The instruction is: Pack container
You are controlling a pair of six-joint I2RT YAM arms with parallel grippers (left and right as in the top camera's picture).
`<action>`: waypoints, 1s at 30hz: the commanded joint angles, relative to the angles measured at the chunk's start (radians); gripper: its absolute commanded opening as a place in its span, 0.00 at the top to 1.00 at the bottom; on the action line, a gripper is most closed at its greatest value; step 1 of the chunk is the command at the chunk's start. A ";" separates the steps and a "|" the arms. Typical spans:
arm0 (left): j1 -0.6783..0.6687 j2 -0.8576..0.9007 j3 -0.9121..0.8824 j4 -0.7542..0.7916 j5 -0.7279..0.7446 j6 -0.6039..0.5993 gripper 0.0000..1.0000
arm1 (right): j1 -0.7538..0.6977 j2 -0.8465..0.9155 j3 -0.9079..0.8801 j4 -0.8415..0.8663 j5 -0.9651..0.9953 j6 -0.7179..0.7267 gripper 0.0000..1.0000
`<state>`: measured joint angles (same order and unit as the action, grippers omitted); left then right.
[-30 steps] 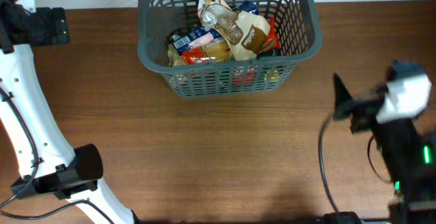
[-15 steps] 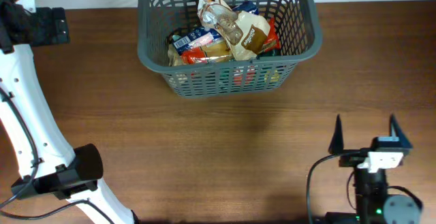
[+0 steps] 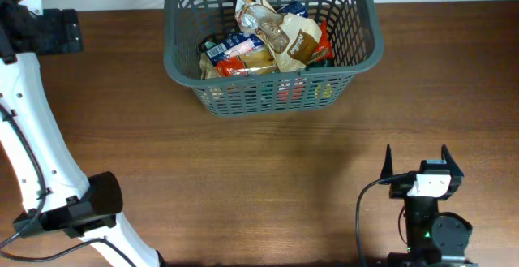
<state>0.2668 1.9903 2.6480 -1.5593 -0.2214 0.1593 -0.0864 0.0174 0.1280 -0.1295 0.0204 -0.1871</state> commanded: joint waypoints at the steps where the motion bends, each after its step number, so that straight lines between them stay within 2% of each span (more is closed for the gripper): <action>1: 0.005 0.009 -0.001 0.002 0.000 -0.013 0.01 | -0.005 -0.014 -0.028 0.006 0.018 0.001 0.01; 8: 0.005 0.009 -0.002 0.002 0.000 -0.013 0.01 | -0.005 -0.014 -0.090 -0.017 0.018 0.001 0.01; 23: 0.005 0.008 -0.002 0.002 -0.001 -0.013 0.01 | -0.005 -0.014 -0.092 -0.013 0.018 0.001 0.01; 27: -0.016 -0.079 -0.029 0.003 -0.001 -0.013 0.01 | -0.005 -0.014 -0.092 -0.013 0.018 0.001 0.01; 30: -0.062 -0.230 -0.148 0.003 -0.001 -0.013 0.01 | -0.005 -0.014 -0.092 -0.013 0.018 0.001 0.01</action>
<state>0.2478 1.9301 2.5740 -1.5558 -0.2218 0.1593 -0.0864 0.0147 0.0463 -0.1455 0.0227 -0.1871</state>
